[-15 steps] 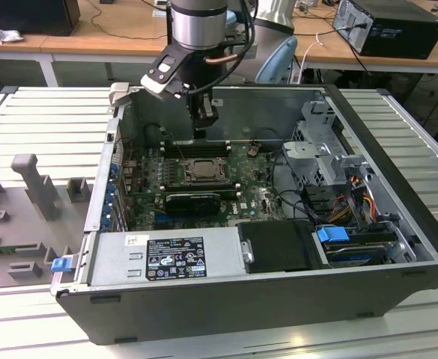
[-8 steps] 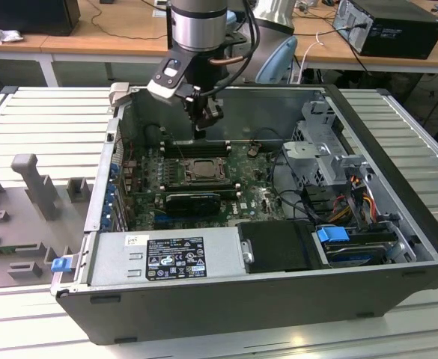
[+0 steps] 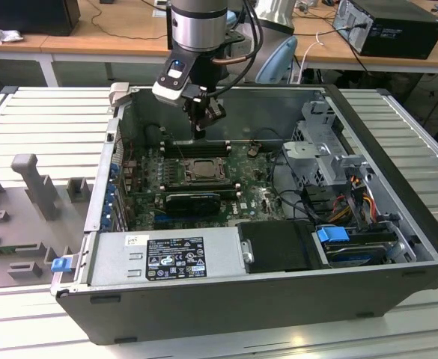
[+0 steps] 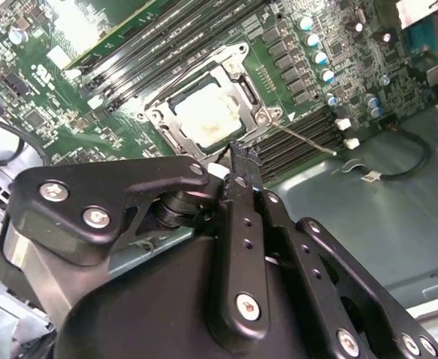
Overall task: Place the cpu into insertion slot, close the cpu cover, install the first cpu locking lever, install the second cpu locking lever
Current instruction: 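Install the first cpu locking lever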
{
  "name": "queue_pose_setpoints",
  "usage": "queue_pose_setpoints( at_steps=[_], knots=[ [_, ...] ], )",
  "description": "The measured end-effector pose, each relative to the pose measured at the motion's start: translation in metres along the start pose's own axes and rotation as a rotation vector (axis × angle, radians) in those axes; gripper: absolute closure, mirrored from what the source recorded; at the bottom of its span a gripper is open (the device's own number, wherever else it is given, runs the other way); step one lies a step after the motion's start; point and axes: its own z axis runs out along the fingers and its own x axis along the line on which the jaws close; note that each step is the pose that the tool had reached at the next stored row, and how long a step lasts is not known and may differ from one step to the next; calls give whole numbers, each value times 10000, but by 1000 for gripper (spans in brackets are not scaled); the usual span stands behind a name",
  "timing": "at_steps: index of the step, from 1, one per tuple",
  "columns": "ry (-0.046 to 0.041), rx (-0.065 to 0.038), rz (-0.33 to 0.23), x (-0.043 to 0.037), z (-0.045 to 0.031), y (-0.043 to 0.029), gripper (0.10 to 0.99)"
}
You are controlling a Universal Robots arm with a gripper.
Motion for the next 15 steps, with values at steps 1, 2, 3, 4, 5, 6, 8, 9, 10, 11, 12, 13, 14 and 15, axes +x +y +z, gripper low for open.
queue_pose_setpoints(
  at_steps=[1,2,3,4,5,6,8,9,10,11,12,13,14,15],
  knots=[
    [2,1,-71,0,0,0,980],
    [4,2,-122,0,0,0,980],
    [7,5,-224,0,0,0,980],
    [10,7,-328,0,0,0,980],
    [12,8,-376,0,1,0,980],
    [13,9,-419,0,1,0,980],
    [16,11,-521,0,1,0,980],
    [19,13,-585,0,1,0,980],
    [20,14,-637,0,1,0,980],
    [22,15,-691,0,1,0,980],
    [23,16,-744,0,1,0,980],
    [25,18,-813,0,1,0,980],
    [26,18,-852,0,1,0,980],
    [28,20,-913,0,1,0,980]
  ],
)
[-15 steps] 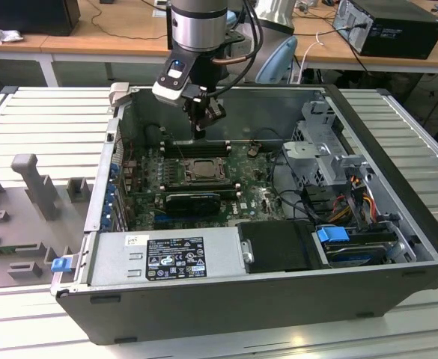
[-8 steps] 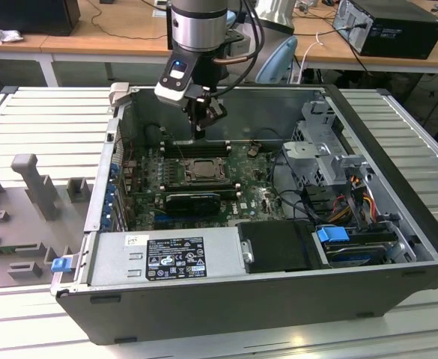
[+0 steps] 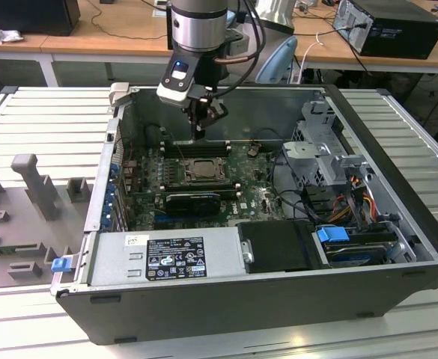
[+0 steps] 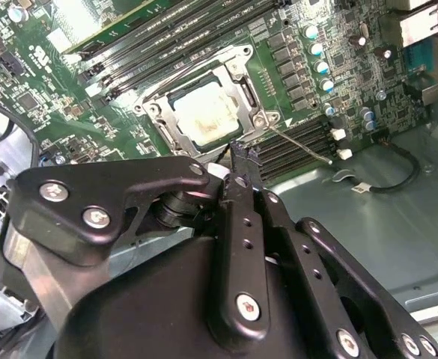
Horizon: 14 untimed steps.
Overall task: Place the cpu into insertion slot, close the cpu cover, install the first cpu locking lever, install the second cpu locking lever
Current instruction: 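Install the first cpu locking lever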
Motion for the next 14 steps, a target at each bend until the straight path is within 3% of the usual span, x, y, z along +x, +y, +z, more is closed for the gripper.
queue_pose_setpoints(
  at_steps=[14],
  knots=[
    [31,22,-990,0,0,0,980]
  ],
)
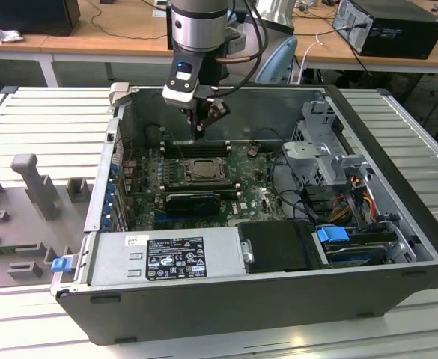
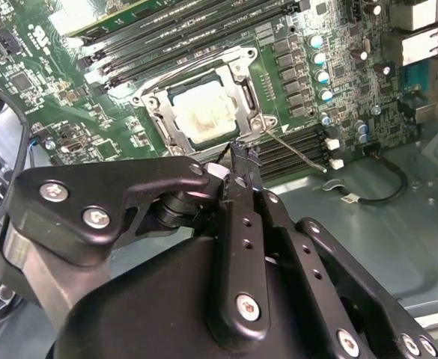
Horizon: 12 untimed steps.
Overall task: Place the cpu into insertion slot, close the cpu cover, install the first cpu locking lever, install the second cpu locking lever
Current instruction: 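Install the first cpu locking lever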
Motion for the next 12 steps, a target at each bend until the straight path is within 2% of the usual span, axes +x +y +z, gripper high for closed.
queue_pose_setpoints(
  at_steps=[12],
  knots=[
    [24,16,-819,0,0,0,980]
  ],
)
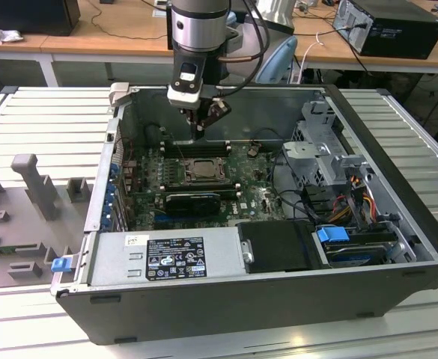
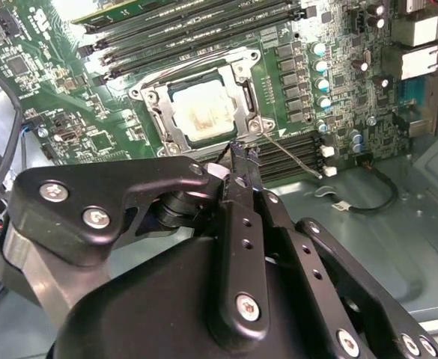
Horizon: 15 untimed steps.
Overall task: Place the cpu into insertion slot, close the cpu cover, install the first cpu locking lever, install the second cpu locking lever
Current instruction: 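Install the first cpu locking lever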
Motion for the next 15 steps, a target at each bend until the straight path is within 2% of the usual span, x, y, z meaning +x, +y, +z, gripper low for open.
queue_pose_setpoints(
  at_steps=[15],
  knots=[
    [28,21,-895,0,0,0,980]
  ],
)
